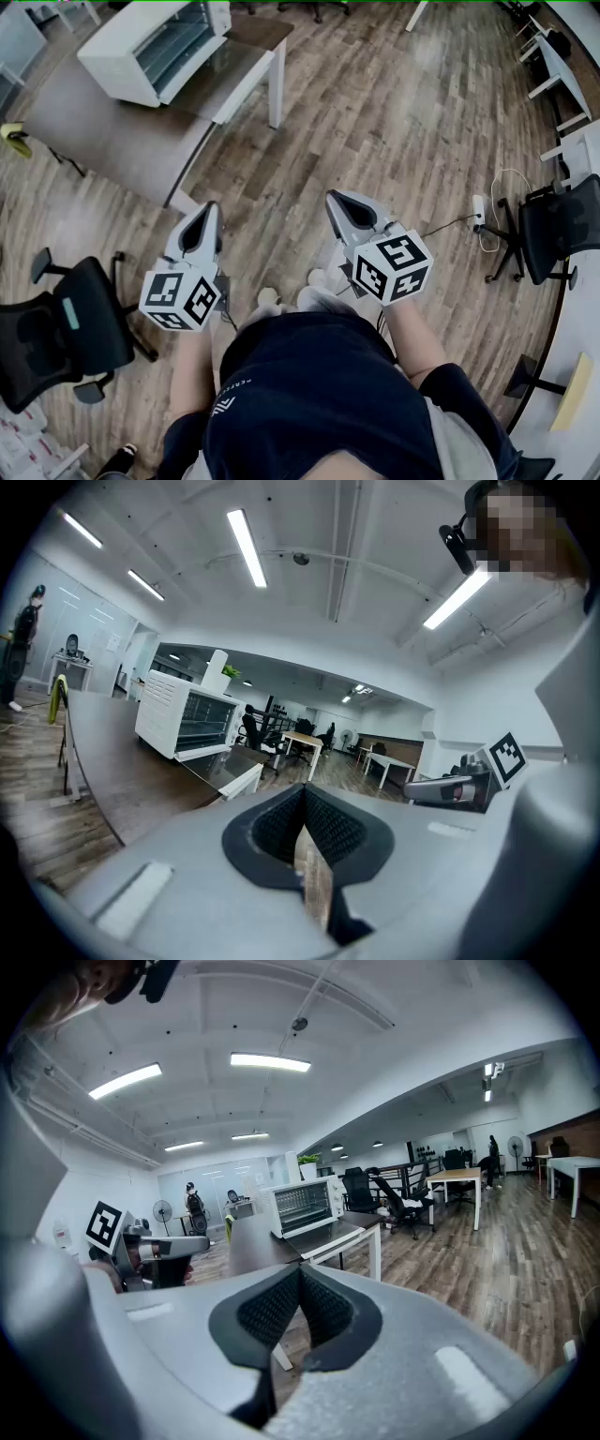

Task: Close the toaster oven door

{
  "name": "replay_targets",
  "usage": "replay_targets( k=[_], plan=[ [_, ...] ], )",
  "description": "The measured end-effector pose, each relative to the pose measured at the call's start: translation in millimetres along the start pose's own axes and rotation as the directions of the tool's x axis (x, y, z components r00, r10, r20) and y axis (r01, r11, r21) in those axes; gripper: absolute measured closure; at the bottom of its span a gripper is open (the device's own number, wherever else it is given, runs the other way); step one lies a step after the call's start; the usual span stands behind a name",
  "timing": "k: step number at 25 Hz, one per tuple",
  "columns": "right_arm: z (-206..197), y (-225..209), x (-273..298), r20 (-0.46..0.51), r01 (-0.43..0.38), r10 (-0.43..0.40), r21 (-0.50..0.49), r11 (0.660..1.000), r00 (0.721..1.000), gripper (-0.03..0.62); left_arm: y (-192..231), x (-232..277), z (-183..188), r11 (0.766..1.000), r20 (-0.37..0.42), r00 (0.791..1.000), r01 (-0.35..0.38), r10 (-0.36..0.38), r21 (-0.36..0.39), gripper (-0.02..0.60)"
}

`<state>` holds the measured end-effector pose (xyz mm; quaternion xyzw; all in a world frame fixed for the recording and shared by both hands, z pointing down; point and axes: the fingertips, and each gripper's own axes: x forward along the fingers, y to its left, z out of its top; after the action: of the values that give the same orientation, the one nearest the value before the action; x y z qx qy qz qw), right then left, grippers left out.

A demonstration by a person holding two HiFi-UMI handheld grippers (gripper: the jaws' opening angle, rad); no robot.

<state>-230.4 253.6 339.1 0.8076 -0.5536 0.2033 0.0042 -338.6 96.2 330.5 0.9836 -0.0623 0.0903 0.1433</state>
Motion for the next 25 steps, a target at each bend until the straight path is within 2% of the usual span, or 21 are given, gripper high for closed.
replay_targets(
  k=[5, 13, 25],
  plan=[
    [3.8, -13.8, 13.3, -0.008, -0.011, 0.011, -0.021, 1.0, 1.0, 0.592, 8.2, 16.9, -2.1, 0.999, 0.006, 0.999, -0.043, 0.043, 0.01, 0.565],
    [9.2, -46.9, 28.5, -0.023, -0.042, 0.041, -0.026, 0.999, 0.999, 0.592, 6.0, 48.9, -20.8, 0.995, -0.027, 0.996, -0.091, 0.09, -0.042, 0.565],
    [6.4, -81.0, 49.8, -0.066, -0.202, 0.198, -0.064, 0.977, 0.978, 0.591, -13.1, 86.2, -45.1, 0.982, -0.078, 0.98, -0.188, 0.185, -0.027, 0.572]
  ],
)
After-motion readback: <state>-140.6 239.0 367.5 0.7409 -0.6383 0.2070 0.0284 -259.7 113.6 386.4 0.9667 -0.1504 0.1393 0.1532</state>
